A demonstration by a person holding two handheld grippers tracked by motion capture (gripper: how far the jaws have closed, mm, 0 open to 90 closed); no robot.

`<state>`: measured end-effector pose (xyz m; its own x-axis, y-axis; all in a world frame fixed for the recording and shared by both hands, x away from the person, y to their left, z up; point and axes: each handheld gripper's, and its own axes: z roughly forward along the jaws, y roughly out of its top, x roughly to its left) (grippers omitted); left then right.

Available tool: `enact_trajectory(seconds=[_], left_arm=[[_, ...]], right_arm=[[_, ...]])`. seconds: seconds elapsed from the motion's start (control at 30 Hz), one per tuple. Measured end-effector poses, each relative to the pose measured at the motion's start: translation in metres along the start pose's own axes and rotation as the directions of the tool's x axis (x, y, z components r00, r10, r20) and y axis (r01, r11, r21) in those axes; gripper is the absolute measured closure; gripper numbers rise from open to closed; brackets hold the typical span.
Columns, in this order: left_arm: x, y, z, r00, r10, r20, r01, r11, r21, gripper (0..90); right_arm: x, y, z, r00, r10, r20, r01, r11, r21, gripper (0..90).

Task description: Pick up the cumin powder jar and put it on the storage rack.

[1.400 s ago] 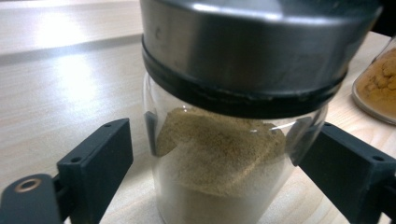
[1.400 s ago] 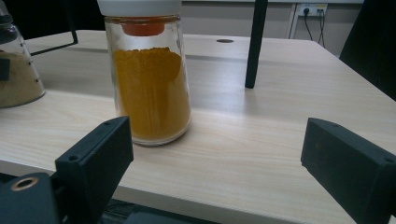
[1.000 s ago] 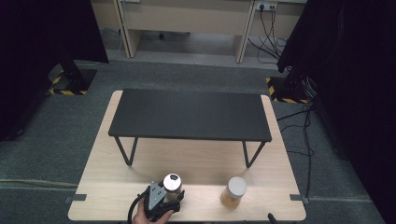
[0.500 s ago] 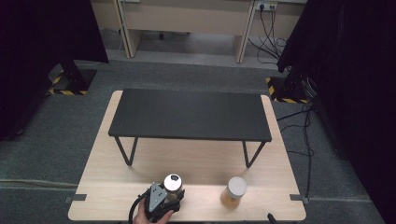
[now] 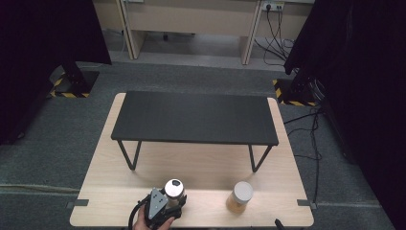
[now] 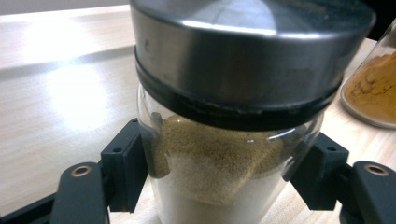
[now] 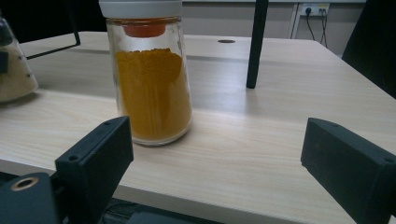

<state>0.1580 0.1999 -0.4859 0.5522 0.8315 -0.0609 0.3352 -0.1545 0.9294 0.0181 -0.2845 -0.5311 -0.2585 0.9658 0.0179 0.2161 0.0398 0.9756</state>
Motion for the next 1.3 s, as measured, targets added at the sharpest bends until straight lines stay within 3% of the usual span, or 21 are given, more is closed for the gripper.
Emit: enact_trajectory(seconds=[0.73, 1.3], left_arm=[[0.003, 0.037, -0.04, 0.9976, 0.06, -0.035, -0.062, 0.9947, -0.081, 30.2], [0.012, 0.063, -0.056, 0.9981, 0.049, -0.038, -0.053, 0.9916, -0.118, 30.5]], right_arm=[[0.001, 0.0, 0.0, 1.0, -0.005, -0.001, 0.005, 1.0, -0.003, 9.4], [0.002, 0.001, 0.001, 0.9999, -0.01, -0.002, 0.01, 1.0, 0.002, 9.4]])
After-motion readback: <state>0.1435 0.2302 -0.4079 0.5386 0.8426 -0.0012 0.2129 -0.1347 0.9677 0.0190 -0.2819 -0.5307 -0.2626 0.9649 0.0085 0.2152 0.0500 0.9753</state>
